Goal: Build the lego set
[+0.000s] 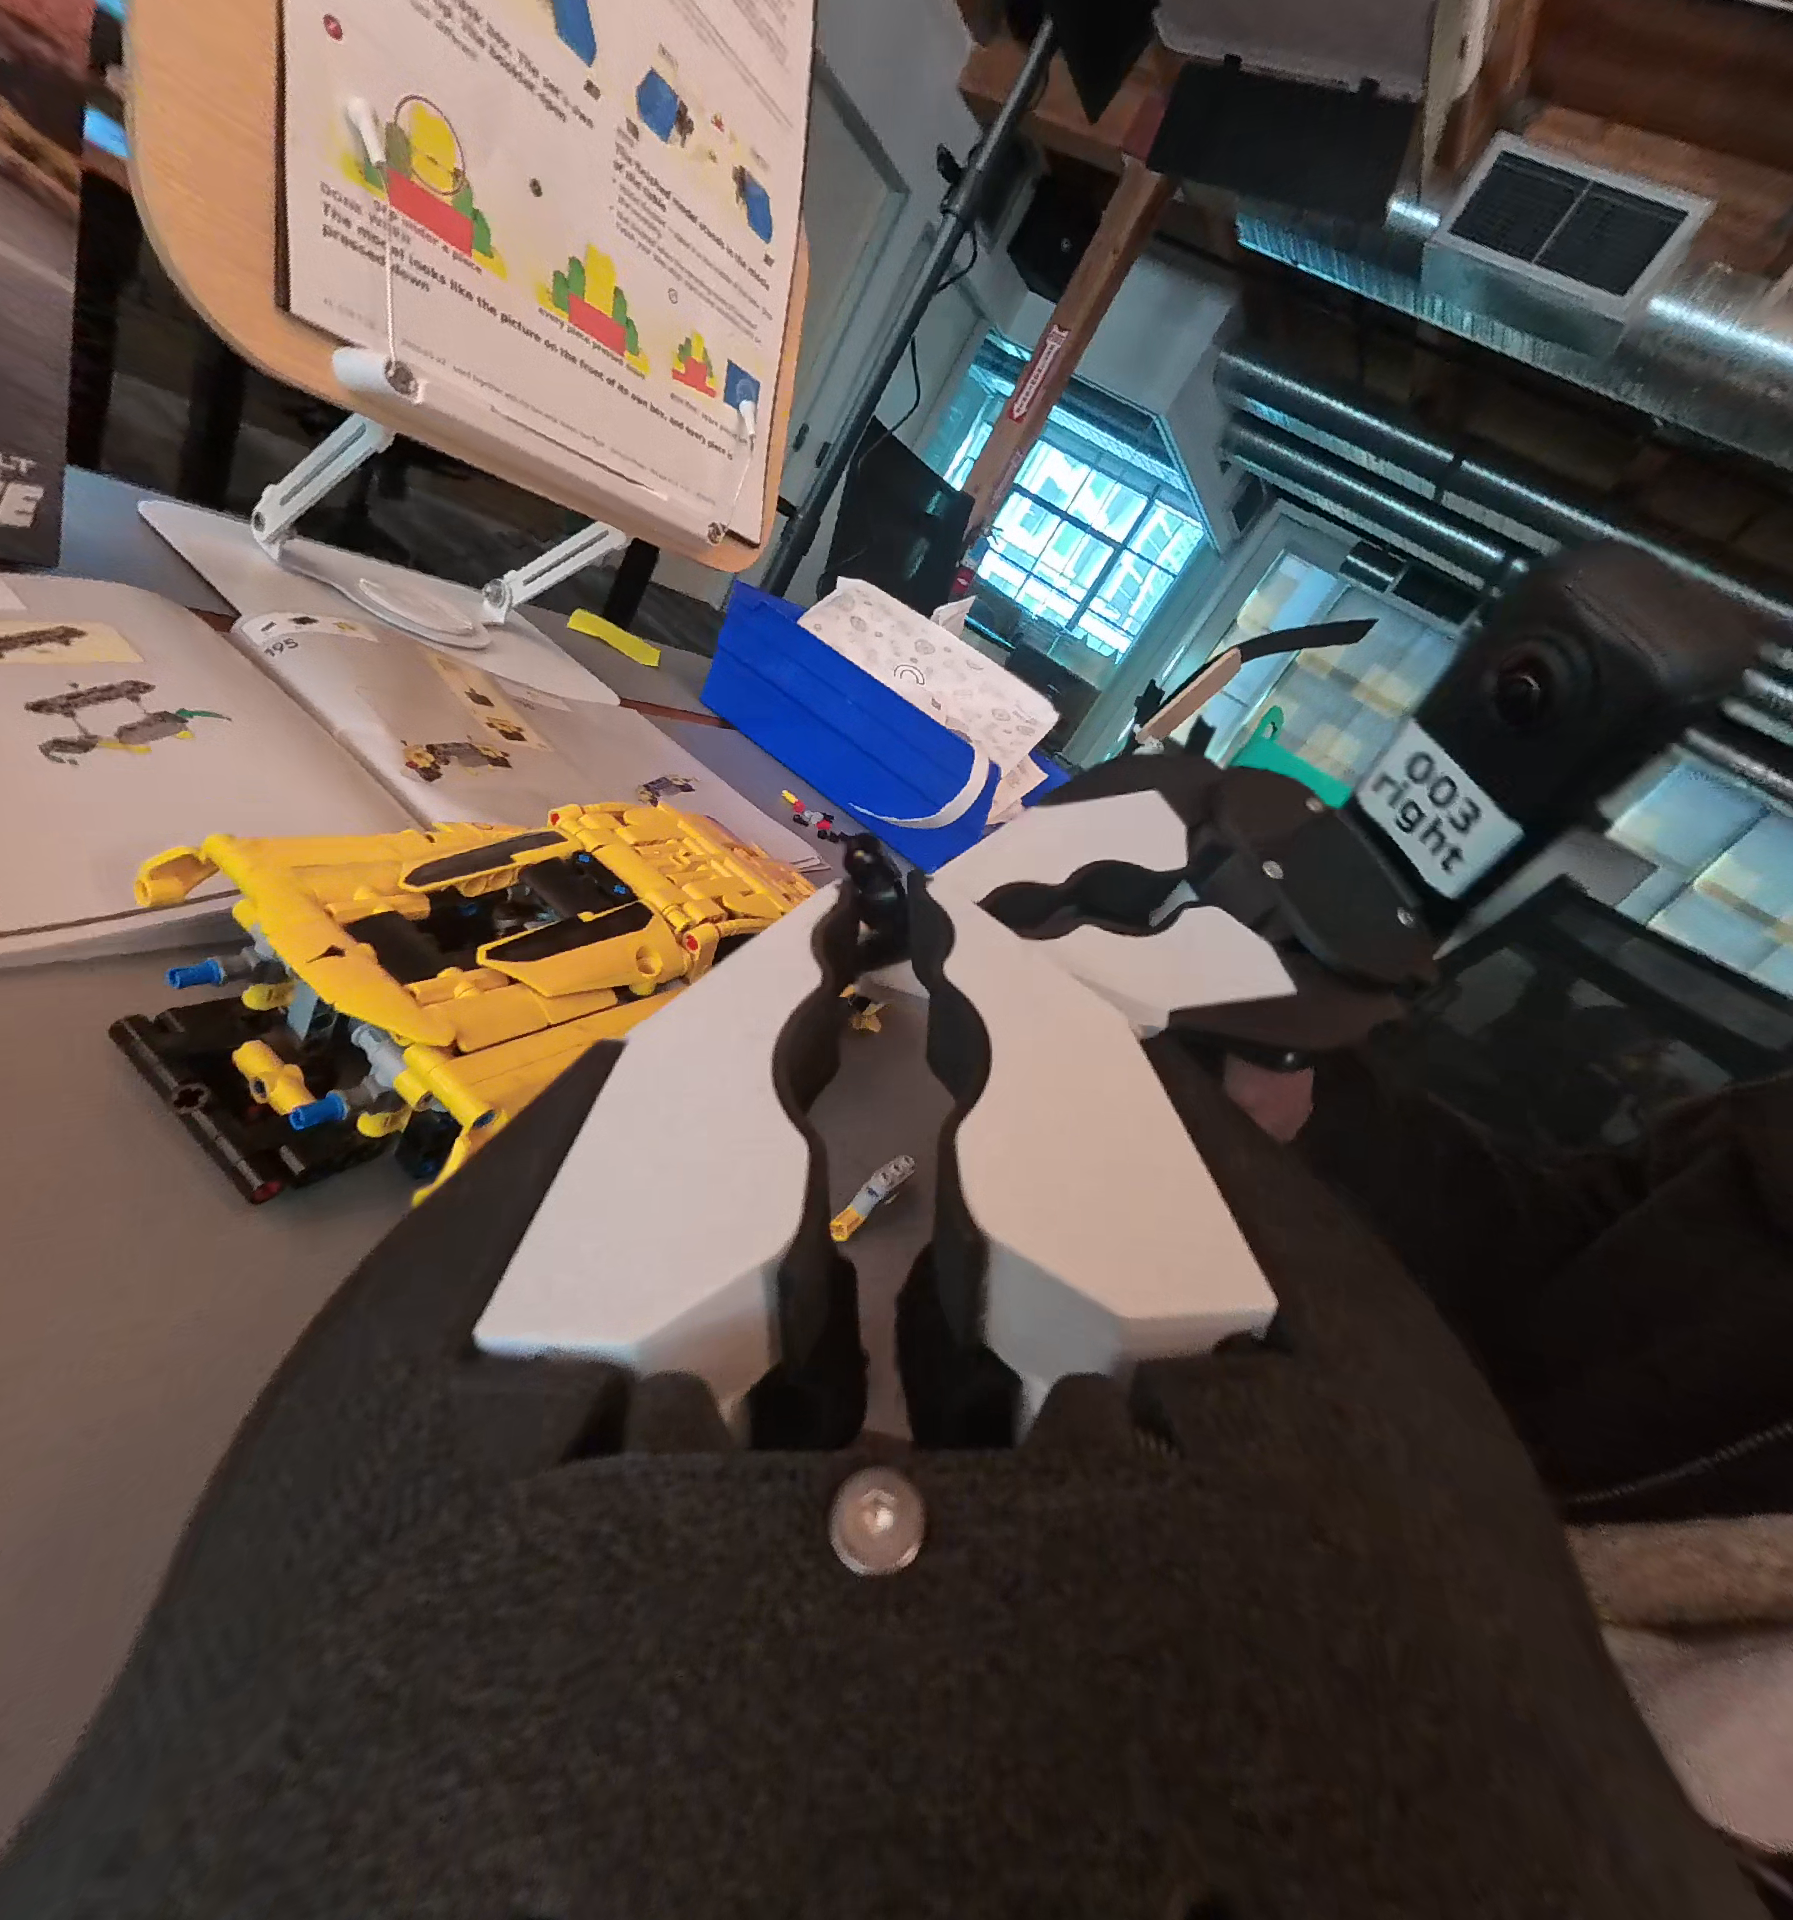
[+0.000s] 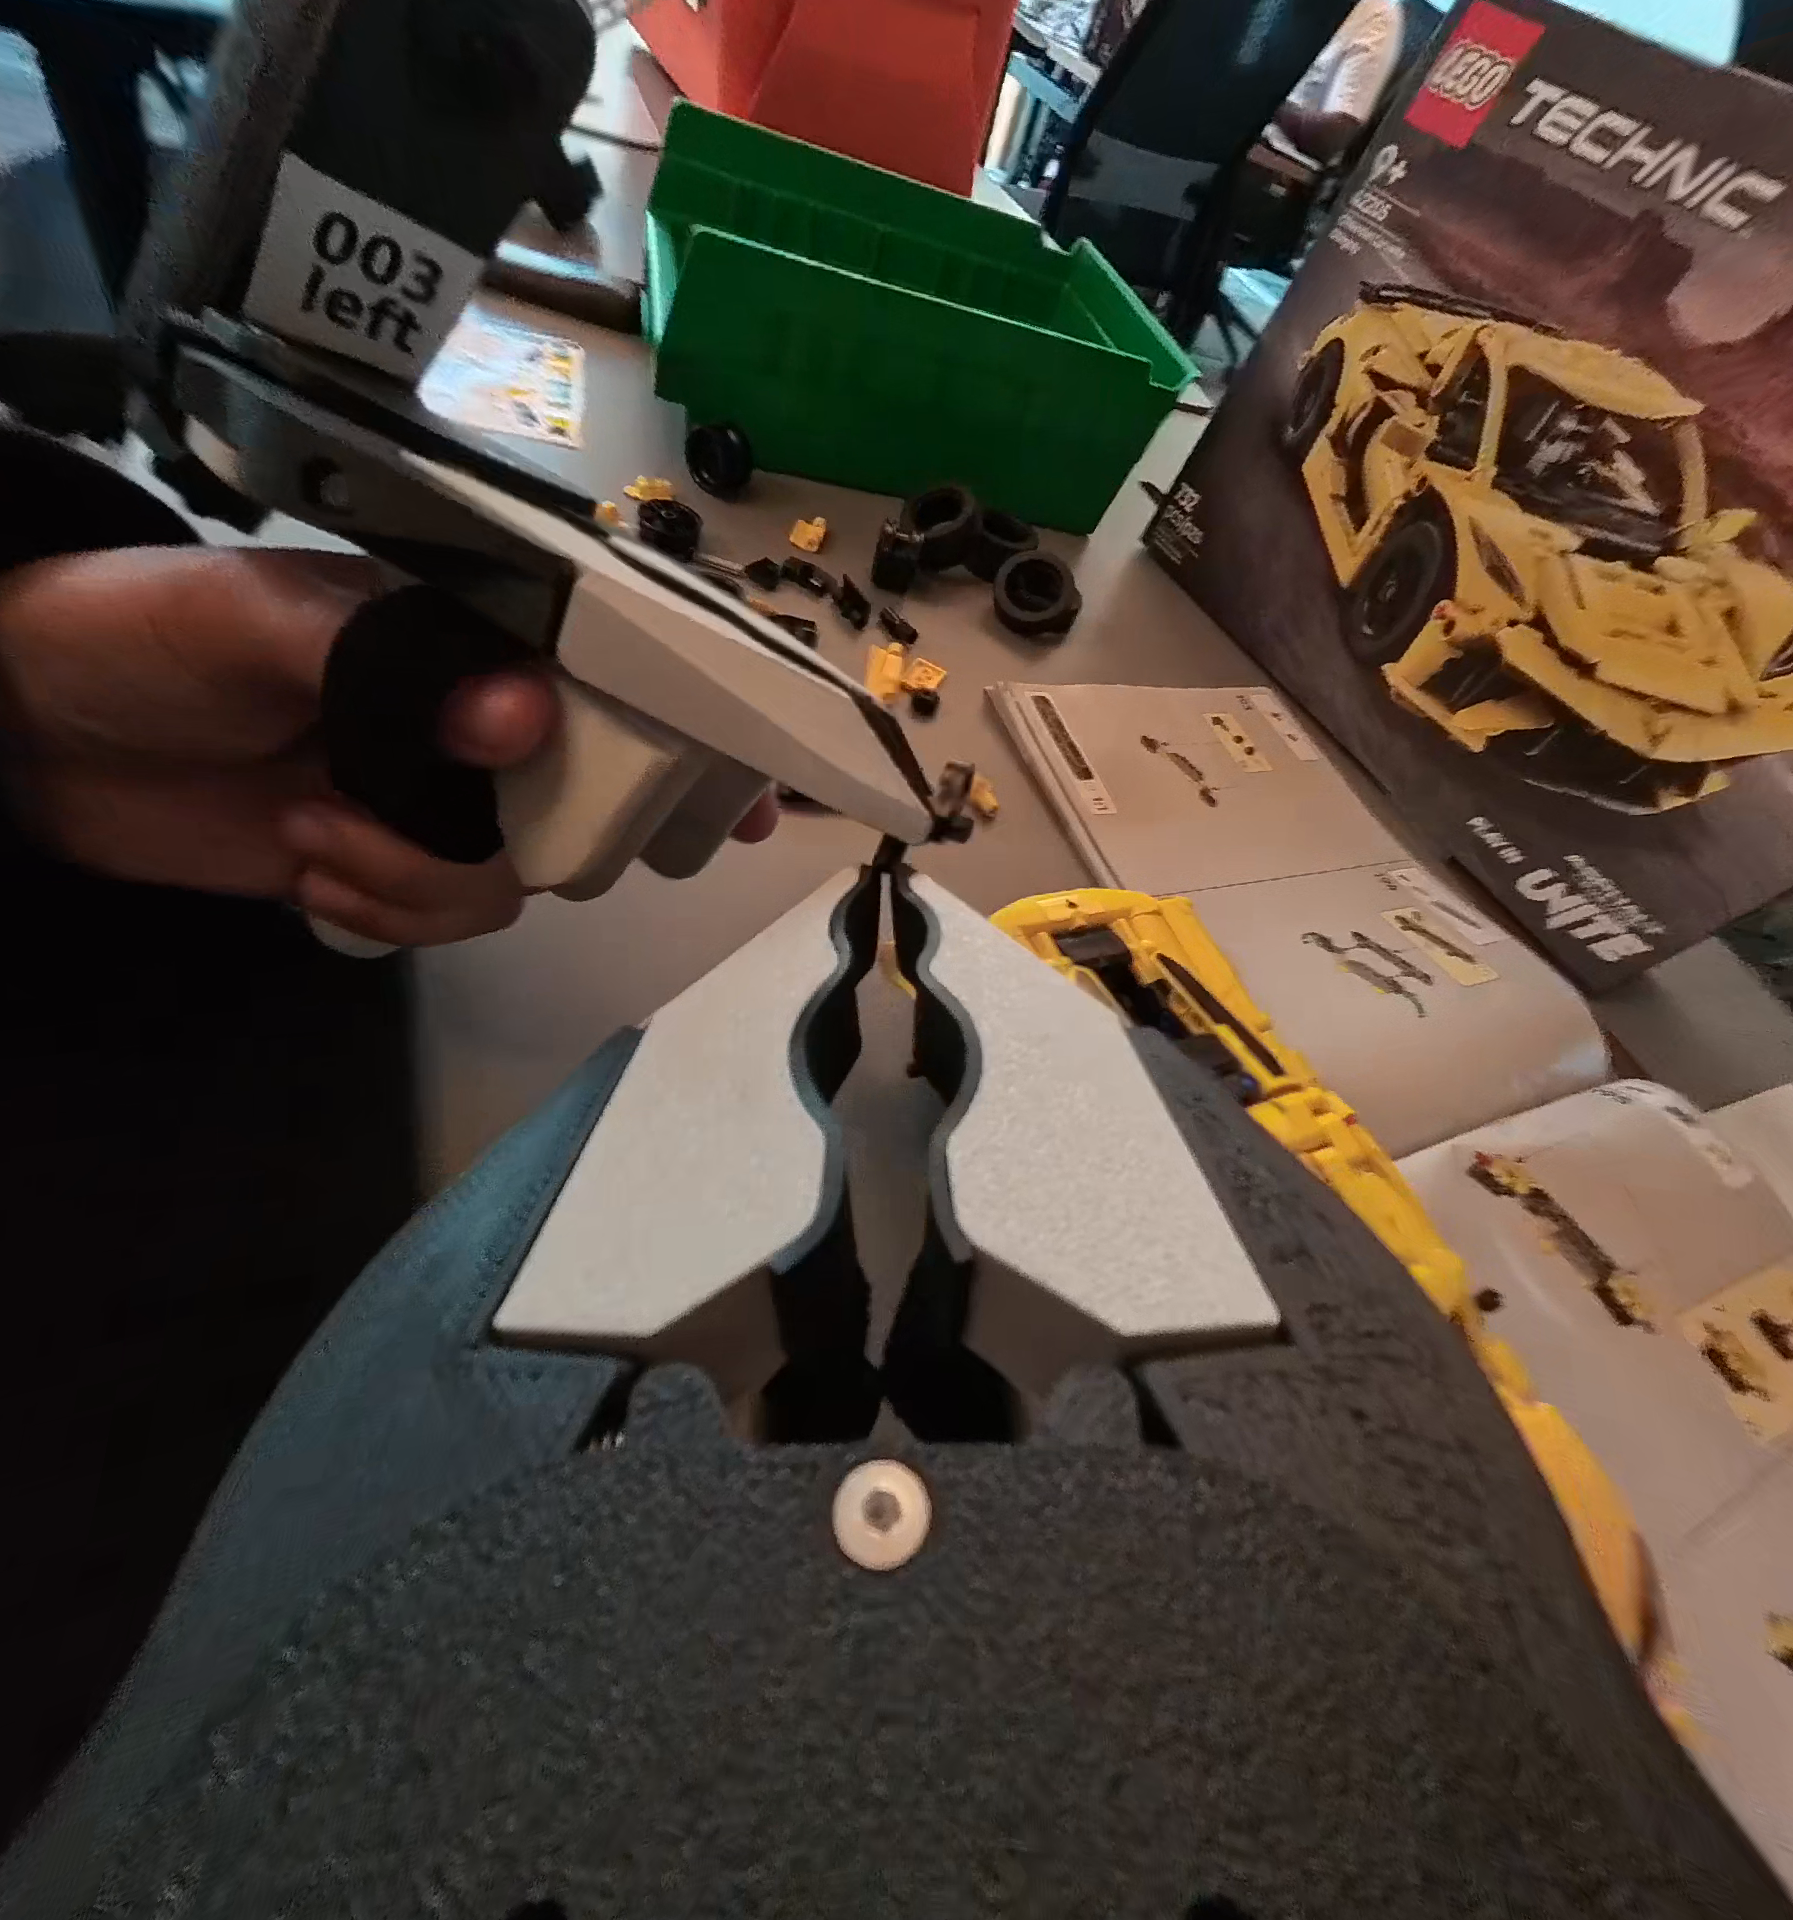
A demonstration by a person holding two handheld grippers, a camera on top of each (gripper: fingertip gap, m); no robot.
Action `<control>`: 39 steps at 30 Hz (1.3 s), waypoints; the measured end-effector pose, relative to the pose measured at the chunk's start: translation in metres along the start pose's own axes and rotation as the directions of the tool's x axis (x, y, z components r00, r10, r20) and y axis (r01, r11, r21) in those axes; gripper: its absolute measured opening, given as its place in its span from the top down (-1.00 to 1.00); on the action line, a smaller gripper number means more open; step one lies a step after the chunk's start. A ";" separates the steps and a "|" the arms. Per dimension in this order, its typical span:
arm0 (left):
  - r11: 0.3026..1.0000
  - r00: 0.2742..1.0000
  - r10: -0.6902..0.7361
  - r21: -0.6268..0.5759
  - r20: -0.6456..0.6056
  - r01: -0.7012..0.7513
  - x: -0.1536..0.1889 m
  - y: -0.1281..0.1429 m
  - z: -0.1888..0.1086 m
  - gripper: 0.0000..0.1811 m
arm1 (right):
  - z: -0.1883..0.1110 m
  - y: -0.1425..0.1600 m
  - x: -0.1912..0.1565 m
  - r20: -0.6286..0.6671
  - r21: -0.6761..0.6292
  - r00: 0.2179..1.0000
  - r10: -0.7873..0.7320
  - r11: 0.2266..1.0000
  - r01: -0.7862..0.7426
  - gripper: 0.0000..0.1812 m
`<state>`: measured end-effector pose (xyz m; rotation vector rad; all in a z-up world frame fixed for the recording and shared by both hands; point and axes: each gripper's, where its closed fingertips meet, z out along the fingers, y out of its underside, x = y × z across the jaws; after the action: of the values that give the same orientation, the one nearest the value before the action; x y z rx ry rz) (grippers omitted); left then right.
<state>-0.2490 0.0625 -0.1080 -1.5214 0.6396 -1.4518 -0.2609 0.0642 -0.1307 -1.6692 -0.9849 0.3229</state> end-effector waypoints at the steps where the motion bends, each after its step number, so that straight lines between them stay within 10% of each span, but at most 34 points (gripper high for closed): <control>1: 1.000 1.000 0.024 -0.003 -0.008 -0.024 0.002 0.000 -0.001 0.91 | -0.003 0.001 -0.001 0.039 0.000 0.999 0.038 0.999 -0.038 0.99; 6: 0.981 0.984 0.175 -0.081 -0.008 -0.175 0.004 0.006 -0.006 0.90 | -0.040 0.037 0.002 0.257 -0.177 0.900 0.353 0.932 -0.315 0.67; 15: 0.955 0.976 0.205 -0.203 -0.066 -0.215 0.012 0.033 0.004 0.90 | -0.131 0.152 -0.012 0.074 -0.525 0.958 0.276 0.828 -0.198 0.78; 29: 0.959 0.983 0.173 -0.217 -0.069 -0.184 0.011 0.035 0.004 0.89 | -0.136 0.160 -0.015 0.044 -0.508 0.960 0.276 0.834 -0.217 0.86; 39: 0.961 0.984 0.165 -0.216 -0.065 -0.176 0.010 0.035 0.004 0.89 | -0.135 0.164 -0.023 0.252 -0.519 0.944 0.212 0.853 -0.053 0.91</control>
<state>-0.2360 0.0394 -0.1331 -1.5615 0.9633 -1.3217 -0.1143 -0.0494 -0.2374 -2.2243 -1.2593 0.4489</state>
